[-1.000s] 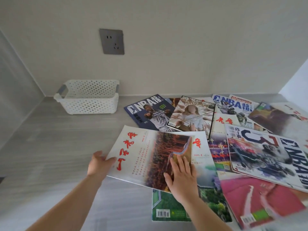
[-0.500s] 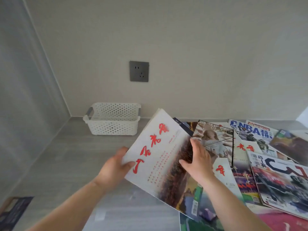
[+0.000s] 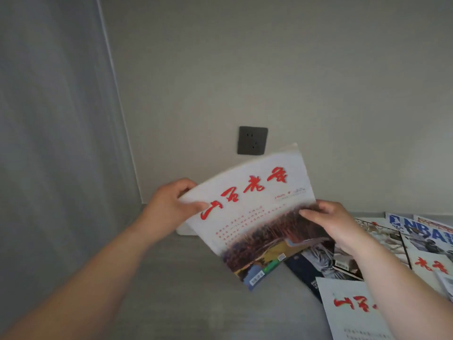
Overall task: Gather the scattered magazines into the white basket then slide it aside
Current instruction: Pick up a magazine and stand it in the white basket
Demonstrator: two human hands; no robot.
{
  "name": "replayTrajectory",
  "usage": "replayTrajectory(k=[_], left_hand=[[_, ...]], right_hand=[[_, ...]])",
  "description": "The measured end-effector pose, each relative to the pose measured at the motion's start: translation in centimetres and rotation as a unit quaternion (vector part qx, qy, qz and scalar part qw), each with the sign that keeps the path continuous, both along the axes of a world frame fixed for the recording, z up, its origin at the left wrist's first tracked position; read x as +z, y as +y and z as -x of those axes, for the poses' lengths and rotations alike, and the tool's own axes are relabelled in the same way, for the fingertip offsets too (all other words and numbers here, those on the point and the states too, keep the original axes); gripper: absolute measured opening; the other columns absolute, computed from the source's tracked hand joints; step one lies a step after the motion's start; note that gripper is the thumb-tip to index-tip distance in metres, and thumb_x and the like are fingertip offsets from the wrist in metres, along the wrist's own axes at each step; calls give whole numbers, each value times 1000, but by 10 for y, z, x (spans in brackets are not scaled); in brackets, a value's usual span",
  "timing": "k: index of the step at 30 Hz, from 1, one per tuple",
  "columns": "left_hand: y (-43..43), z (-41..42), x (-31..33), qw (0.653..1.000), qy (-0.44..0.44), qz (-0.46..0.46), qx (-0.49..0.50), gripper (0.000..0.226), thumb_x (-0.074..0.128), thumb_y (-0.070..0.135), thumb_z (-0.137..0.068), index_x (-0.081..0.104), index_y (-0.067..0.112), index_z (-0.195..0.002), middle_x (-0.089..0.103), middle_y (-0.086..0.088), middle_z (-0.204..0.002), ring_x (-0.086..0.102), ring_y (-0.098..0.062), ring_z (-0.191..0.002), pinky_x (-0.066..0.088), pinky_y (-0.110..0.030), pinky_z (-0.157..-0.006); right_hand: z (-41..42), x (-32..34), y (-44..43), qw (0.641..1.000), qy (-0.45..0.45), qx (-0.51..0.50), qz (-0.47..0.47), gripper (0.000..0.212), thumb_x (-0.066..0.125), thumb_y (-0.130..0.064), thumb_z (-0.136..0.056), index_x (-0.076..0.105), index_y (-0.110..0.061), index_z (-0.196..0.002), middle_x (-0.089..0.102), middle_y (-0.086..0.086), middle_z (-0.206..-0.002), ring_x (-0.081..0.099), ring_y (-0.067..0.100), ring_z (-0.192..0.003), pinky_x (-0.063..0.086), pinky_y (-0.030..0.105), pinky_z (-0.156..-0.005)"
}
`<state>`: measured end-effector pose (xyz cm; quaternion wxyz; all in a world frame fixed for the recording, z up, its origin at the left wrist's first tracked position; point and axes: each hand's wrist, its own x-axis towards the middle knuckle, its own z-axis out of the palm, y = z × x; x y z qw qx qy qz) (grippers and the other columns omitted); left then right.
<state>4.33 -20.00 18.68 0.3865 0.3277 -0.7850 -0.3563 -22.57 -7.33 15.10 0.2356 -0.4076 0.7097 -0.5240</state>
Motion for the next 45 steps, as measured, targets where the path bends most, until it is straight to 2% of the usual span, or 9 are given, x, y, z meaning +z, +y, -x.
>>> replayTrajectory(k=[5, 8, 12, 14, 17, 20, 28, 37, 45], left_hand=[[-49, 2, 8, 973, 187, -133, 7, 22, 64, 2, -75, 57, 22, -73, 70, 15, -55, 64, 1, -54, 52, -14, -47], [-65, 19, -6, 977, 163, -138, 28, 21, 59, 5, -81, 56, 25, -75, 67, 9, -75, 62, -6, -67, 51, -11, -49], [-94, 36, -12, 981, 137, -100, 89, 14, 53, 6, -85, 61, 17, -89, 61, 15, -79, 58, 0, -70, 48, -8, -50], [-114, 38, -10, 980, 134, -82, 122, 18, 53, 5, -86, 60, 8, -101, 64, 3, -93, 60, -10, -78, 52, -21, -67], [-144, 36, -9, 979, 108, -62, 161, 19, 53, 5, -85, 60, 3, -103, 65, -14, -109, 59, -22, -90, 51, -40, -86], [-171, 36, -18, 977, 76, -47, 195, 19, 56, 8, -84, 63, 2, -101, 67, -18, -107, 62, -27, -90, 51, -43, -86], [-205, 55, -70, 972, 34, -89, 215, 20, 59, 5, -81, 66, 1, -100, 69, -19, -104, 57, -19, -79, 42, -28, -73], [-235, 71, -100, 972, -7, -93, 218, 18, 59, 6, -81, 66, 1, -97, 69, -18, -102, 55, -17, -76, 41, -24, -68], [-255, 87, -115, 956, 4, -91, 281, 15, 62, 16, -80, 61, 4, -89, 64, -9, -91, 51, -17, -77, 35, -26, -70]], right_hand=[[-9, 35, -44, 995, -53, -15, 78, 22, 59, -5, -81, 62, -17, -63, 65, -8, -52, 61, 11, -54, 49, 16, -48], [-16, 47, -79, 988, -98, -11, 115, 17, 57, -3, -82, 62, -14, -70, 62, 2, -68, 60, 11, -56, 46, 10, -42], [-24, 50, -128, 984, -114, -30, 136, 21, 57, -4, -83, 58, -14, -64, 58, 5, -69, 54, 15, -63, 51, 23, -57], [-25, 46, -150, 985, -111, -26, 130, 22, 56, -4, -84, 56, -14, -64, 58, 4, -71, 54, 14, -64, 48, 25, -61], [-26, 37, -179, 990, -99, -9, 102, 13, 55, -4, -84, 59, -10, -74, 59, -1, -72, 53, 8, -64, 47, 12, -48], [-24, 20, -203, 994, -91, -6, 65, 13, 58, 2, -81, 64, 1, -92, 61, 2, -84, 55, 13, -68, 45, 9, -48], [-11, -37, -245, 994, -90, -63, -1, 24, 59, 5, -79, 62, 8, -102, 63, 23, -107, 58, 31, -95, 47, 43, -92], [4, -81, -269, 989, -121, -78, -11, 27, 57, 5, -80, 61, 7, -107, 62, 23, -111, 55, 25, -90, 47, 41, -91], [4, -92, -273, 980, 0, -187, 63, 35, 59, -7, -82, 47, -6, -115, 50, 13, -118, 46, 13, -92, 37, 26, -79]])
